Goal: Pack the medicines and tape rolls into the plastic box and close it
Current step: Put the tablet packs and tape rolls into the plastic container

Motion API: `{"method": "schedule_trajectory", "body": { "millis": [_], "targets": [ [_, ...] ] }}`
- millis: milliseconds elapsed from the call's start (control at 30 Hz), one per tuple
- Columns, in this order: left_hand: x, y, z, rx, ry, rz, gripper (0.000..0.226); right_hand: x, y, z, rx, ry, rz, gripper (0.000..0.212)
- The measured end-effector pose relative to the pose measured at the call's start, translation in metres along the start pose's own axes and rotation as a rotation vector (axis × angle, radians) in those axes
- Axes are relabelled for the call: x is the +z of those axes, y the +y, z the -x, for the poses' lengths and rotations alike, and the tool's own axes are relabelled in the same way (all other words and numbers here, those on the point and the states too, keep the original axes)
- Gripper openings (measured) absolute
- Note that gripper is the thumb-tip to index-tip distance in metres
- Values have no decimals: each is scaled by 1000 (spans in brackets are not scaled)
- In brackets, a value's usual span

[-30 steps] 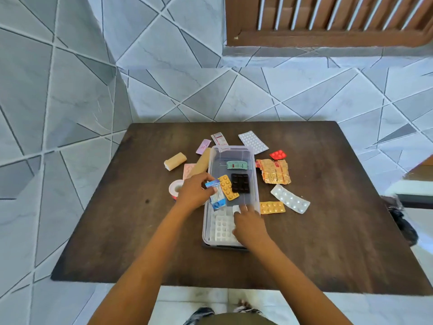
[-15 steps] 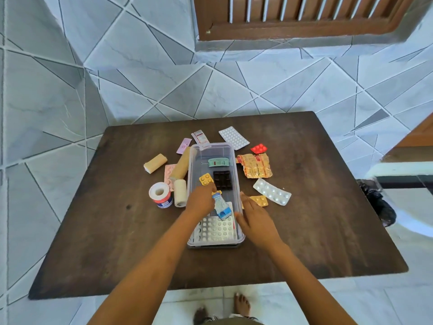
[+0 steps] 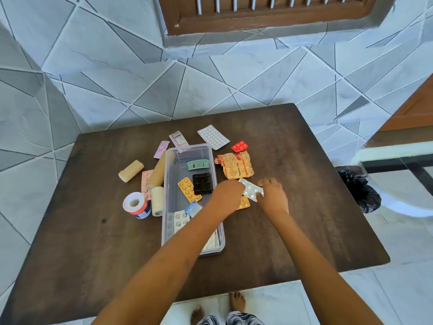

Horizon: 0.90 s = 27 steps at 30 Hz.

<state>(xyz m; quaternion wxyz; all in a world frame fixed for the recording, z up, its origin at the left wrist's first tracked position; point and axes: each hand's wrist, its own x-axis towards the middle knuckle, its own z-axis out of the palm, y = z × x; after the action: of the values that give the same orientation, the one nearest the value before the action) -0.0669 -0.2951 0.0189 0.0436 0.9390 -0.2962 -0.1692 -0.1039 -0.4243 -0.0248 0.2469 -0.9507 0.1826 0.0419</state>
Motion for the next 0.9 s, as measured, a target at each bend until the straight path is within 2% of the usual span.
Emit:
{"method": "schedule_trajectory", "body": {
  "millis": [100, 200, 300, 367, 467, 567, 667, 767, 900],
  "targets": [
    [17, 9, -18, -72, -162, -92, 41, 1, 4, -18, 35, -122, 65, 44],
    [26, 8, -28, -123, -208, -69, 60, 4, 7, -27, 93, -222, 72, 57],
    [25, 4, -34, -137, -243, -65, 70, 2, 9, -33, 117, -264, 55, 49],
    [24, 4, -37, -149, -254, -76, 67, -1, 12, -36, 131, -240, -9, 31],
    [18, 3, -36, -163, -197, 21, 47, -12, 17, -37, 163, -164, -191, 6],
    [-5, -4, -22, -177, -19, 257, 27, -34, 14, -34, 177, -91, -356, 5],
    [-40, -30, -2, -291, 121, 379, 20, -51, -9, -27, 121, -69, -543, 27],
    [-59, -70, 20, -403, 180, 402, 15, -51, -55, -17, -21, -184, -645, 46],
    [-45, -113, 40, -527, 152, 304, 42, -21, -116, -2, -224, -245, -477, 56]
  ]
}}
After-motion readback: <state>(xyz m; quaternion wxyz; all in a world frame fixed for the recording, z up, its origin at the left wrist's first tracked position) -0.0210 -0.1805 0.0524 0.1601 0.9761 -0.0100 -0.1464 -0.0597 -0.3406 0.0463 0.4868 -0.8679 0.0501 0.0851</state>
